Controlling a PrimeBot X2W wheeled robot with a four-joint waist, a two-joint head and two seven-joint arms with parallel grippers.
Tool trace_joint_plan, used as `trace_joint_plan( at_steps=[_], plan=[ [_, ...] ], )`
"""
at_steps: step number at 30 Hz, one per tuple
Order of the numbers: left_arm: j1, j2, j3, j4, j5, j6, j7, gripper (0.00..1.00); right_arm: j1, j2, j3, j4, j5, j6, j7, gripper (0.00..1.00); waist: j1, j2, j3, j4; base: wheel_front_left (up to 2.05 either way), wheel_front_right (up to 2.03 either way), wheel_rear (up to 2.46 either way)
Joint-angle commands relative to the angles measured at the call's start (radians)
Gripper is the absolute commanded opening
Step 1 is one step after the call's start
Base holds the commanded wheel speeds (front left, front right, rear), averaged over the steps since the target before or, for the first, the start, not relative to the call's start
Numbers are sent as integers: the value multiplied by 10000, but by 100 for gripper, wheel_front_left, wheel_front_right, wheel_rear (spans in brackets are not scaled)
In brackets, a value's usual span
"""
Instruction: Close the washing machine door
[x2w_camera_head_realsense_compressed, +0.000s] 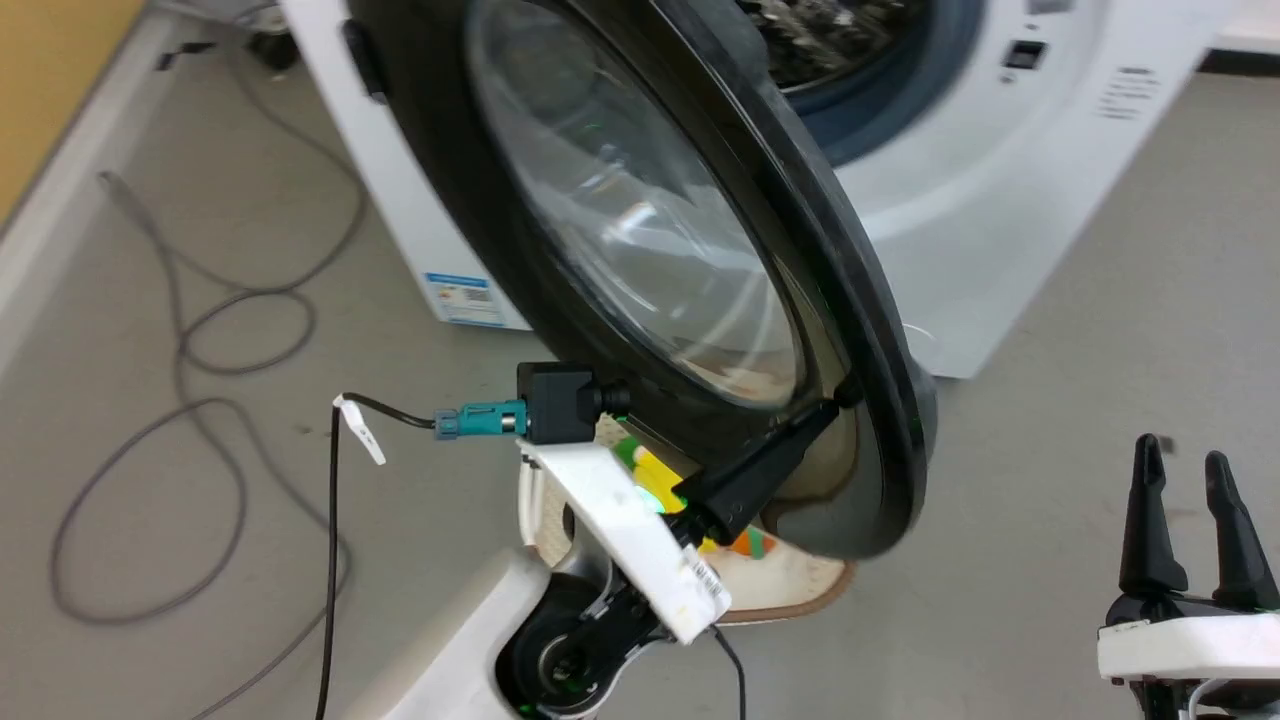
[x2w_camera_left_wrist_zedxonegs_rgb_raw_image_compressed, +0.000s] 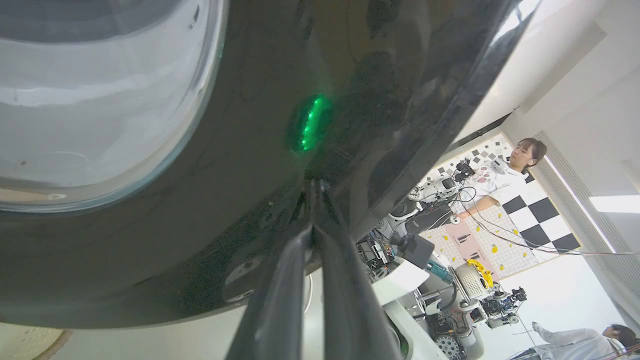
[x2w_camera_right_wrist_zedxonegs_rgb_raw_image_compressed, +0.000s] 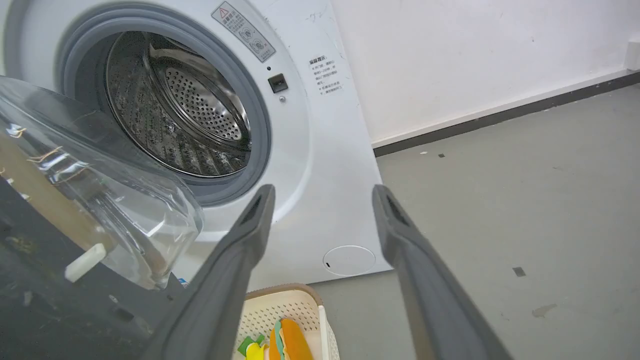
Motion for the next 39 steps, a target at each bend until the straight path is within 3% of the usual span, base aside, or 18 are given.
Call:
trace_joint_plan(
  at_steps=[1,10,15,19,20,21,22,25,30,36,39],
  plan=[
    [-375,11,-282,365,-205,-46,-497,0,-149,5,35,-19,30,8,-45,100,-1,0,54,-415,0,0,0],
    [-948,351,-1236,1273,-851,-46,-1893,0,-115,5,190,41,37,8,-45,100,-1,0,-63,-827,0,0,0],
    [-974,909,-1746,1411,-913,-46,-2624,0,20,5,294,-16,30,8,-45,100,-1,0,-373,-867,0,0,0],
    [-1071,1665,-2095,1616,-287,-46,-3427,0,138,5,422,-162,-165,8,-45,100,-1,0,-610,-848,0,0,0],
    [-1134,1885,-2132,1801,50,-46,-3665,27,155,5,442,-223,-275,8,-45,100,-1,0,-665,-832,0,0,0],
    [-1196,2097,-2140,2080,491,-46,-3864,100,175,5,470,-282,-394,8,-45,100,-1,0,-718,-813,0,0,0],
    [-1256,2257,-2076,2375,995,34,-4037,100,194,5,485,-354,-504,8,-45,100,-1,0,-777,-785,0,0,0],
    [-1414,2498,-1233,2974,3181,1519,-4284,100,205,5,385,-567,-727,8,-46,100,-1,0,-923,-679,0,0,0],
    [-798,2557,280,2218,5841,3094,-4294,100,-9,5,5,-724,-636,8,-46,100,-1,0,-1029,-510,0,0,0],
    [534,2488,2316,1137,7699,4249,-4296,100,-462,5,-231,-1111,-892,8,-46,100,-1,0,-1202,-283,0,0,0],
    [1292,2363,3169,690,8263,4606,-4297,100,-763,5,-254,-1395,-1033,8,-46,100,-1,0,-1293,-166,0,0,0]
  ],
)
